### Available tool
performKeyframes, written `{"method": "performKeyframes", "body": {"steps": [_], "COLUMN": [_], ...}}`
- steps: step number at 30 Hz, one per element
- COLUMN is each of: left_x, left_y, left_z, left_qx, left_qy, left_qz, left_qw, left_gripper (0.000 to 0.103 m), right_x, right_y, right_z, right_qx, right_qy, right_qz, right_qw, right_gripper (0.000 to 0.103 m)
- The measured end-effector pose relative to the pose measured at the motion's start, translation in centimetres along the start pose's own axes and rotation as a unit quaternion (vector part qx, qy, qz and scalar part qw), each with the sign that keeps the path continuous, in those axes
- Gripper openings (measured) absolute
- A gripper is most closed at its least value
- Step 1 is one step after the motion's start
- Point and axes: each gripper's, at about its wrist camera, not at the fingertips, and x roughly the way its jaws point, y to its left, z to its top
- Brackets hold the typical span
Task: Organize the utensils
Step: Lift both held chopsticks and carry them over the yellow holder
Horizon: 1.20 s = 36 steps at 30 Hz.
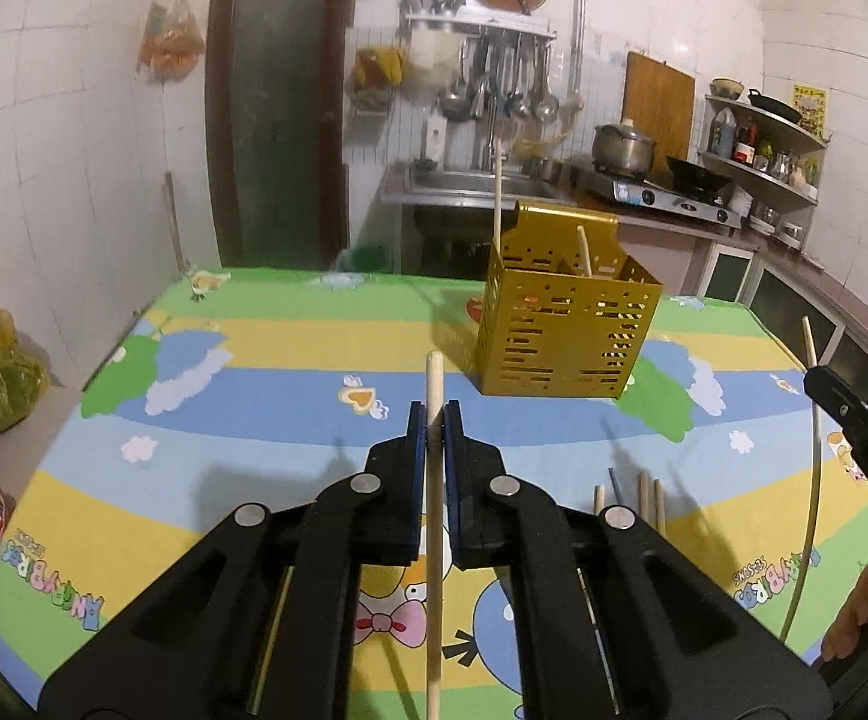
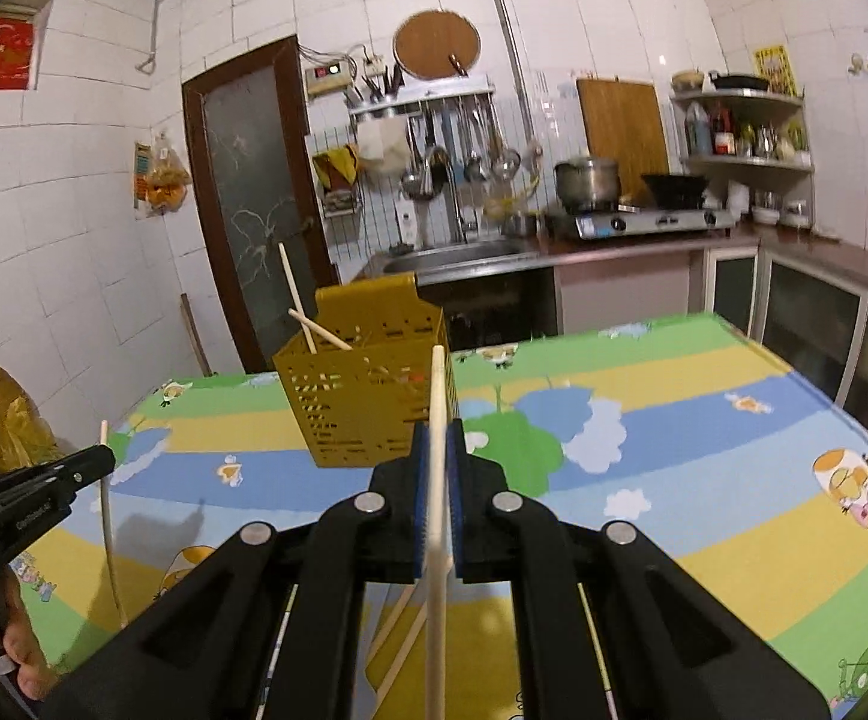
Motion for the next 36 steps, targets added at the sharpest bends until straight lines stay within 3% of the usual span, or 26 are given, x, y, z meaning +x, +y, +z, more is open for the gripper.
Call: {"method": "performKeyframes", "body": {"steps": [7, 19, 28, 31, 36], "left_x": [-0.8, -1.8, -3.4, -3.1, -0.6], "left_y": [0.1, 0.3, -1.0, -1.9, -3.0], "left_z": [-0.6, 0.1, 8.3, 12.7, 17.9], "left_qx": [0.008, 0.0, 0.01, 0.012, -0.007], "left_qy": [-0.02, -0.016, -0.084, -0.124, -0.158], "left_qz": [0.012, -0.017, -0.04, -0.035, -0.054], "left_qw": [0.9997, 0.9997, 0.9957, 0.9916, 0.9859], "left_gripper": [0.005, 0.004, 0.004, 0.004, 0.004], "right_x": [-1.1, -2.4, -2.7, -1.4, 2.7], "right_y": [0.0, 0.3, 1.2, 1.8, 2.3], "right_z": [-0.5, -0.3, 7.5, 10.7, 15.6], "right_qx": [-0.004, -0.021, -0.046, -0.058, -0.059], "right_qy": [-0.008, -0.03, -0.107, -0.132, -0.154], "right_qz": [0.003, -0.002, 0.008, 0.009, 0.013], "right_qw": [1.0, 0.999, 0.993, 0.989, 0.986], "right_gripper": [0.006, 0.006, 0.006, 0.006, 0.006]}}
